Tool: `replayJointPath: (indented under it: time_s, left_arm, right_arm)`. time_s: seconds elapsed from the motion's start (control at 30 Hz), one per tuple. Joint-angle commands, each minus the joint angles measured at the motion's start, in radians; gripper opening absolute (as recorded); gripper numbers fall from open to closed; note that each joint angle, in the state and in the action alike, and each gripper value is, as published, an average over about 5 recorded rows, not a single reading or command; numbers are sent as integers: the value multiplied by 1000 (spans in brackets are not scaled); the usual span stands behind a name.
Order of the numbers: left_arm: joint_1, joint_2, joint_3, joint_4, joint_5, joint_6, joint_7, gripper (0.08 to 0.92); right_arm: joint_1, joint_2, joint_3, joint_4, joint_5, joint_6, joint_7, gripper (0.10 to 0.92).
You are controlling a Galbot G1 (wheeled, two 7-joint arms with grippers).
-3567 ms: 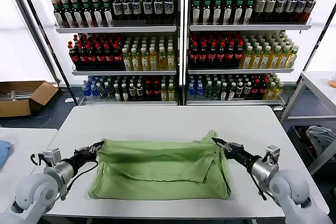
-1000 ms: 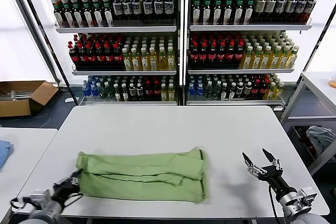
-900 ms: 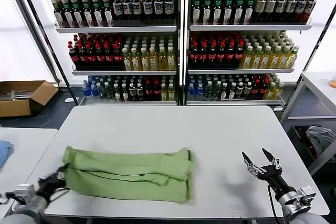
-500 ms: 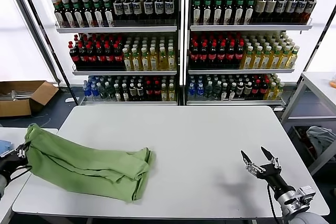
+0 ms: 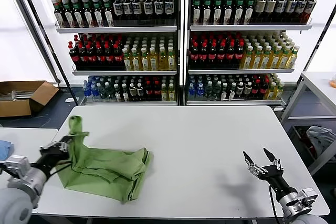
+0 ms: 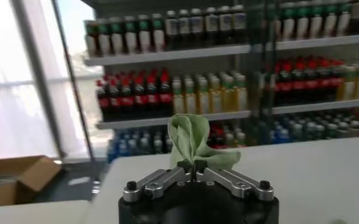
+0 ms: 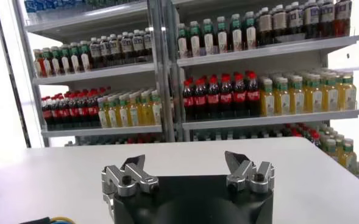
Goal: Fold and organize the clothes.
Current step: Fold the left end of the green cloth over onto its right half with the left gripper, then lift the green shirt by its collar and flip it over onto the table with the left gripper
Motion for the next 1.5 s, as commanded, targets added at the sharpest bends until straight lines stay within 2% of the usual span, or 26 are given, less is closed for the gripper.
replayJointPath:
  time_s: [0.03, 0.27, 0.43, 0.57, 0.7, 0.9, 1.03, 1.17, 1.27, 1.37, 1.5]
  left_arm:
    - [-10, -77, 273, -94, 35, 17, -32, 94]
    - [6, -132, 469, 8, 119, 45, -22, 94]
    - [-48, -182, 580, 83, 120, 62, -107, 108]
    - [-106, -196, 613, 78, 42, 60, -218, 194]
    - [-140, -191, 603, 46, -26, 34, -261, 315]
    - [-105, -168, 497, -84, -237, 26, -245, 489]
    - [-99, -111, 289, -115, -424, 41, -211, 601]
    - [-93, -29, 44, -32, -484, 54, -150, 714]
    - [-76, 16, -63, 83, -430, 62, -99, 786]
    - [-61, 36, -78, 208, -335, 62, -78, 817]
    - [-40, 24, -46, 302, -256, 62, -50, 822]
  right_arm:
    - [-4, 10, 5, 2, -1, -2, 2, 823]
    - [-12, 22, 7, 11, 3, -5, 4, 823]
    - [-36, 34, 9, 22, 3, -6, 2, 823]
    - [-49, 42, 11, 26, 2, -4, 0, 823]
    - [-54, 53, 10, 31, 1, -4, -1, 823]
    - [-55, 66, 10, 38, -5, -5, -1, 823]
    - [-62, 66, 15, 42, -2, -3, -3, 823]
    - [-72, 70, 15, 42, -3, 2, -6, 823]
    - [-74, 74, 13, 42, -2, 6, -7, 823]
    - [-74, 76, 11, 48, 10, 4, -5, 823]
    - [-74, 71, 15, 55, 17, 1, -4, 823]
